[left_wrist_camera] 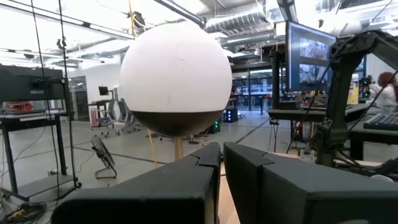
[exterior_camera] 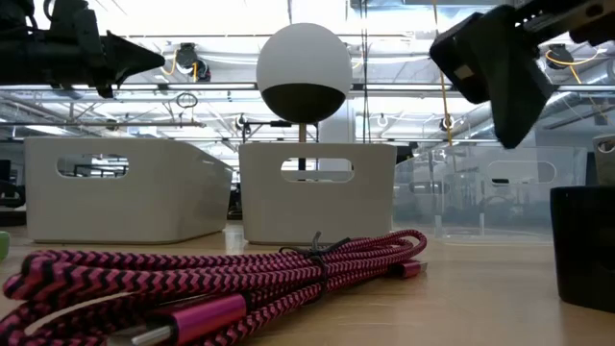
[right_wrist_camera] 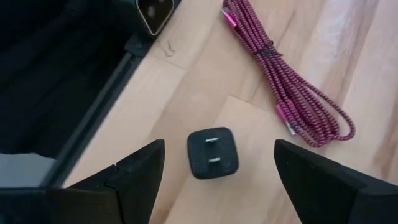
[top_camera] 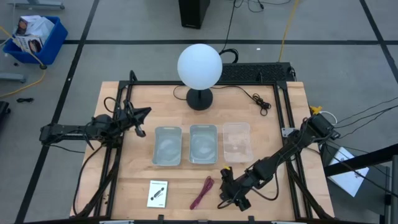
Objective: Pick and place items into bin
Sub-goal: Put the black charger adapter into the transparent bin
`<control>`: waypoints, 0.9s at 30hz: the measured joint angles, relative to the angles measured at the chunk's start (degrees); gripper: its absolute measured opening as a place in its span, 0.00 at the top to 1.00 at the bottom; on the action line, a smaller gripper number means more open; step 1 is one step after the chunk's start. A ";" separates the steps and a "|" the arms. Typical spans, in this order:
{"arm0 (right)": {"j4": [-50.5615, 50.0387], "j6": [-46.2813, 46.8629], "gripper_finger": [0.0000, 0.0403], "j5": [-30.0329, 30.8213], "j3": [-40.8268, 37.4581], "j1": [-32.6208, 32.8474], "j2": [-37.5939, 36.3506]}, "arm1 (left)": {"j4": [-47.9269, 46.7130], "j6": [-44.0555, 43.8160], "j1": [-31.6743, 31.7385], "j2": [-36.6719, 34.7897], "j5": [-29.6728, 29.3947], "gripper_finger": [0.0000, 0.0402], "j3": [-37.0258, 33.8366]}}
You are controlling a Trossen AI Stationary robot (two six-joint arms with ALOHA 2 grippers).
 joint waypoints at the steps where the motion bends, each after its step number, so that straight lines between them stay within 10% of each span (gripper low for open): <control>1: 0.12 -0.61 0.26 0.61 0.00 0.02 0.31 | -0.03 -0.02 -0.01 0.01 0.00 0.92 0.00; 27: 5.69 -2.99 0.29 2.39 -0.73 1.40 4.94 | 0.54 2.77 -0.02 0.02 -0.22 0.92 0.00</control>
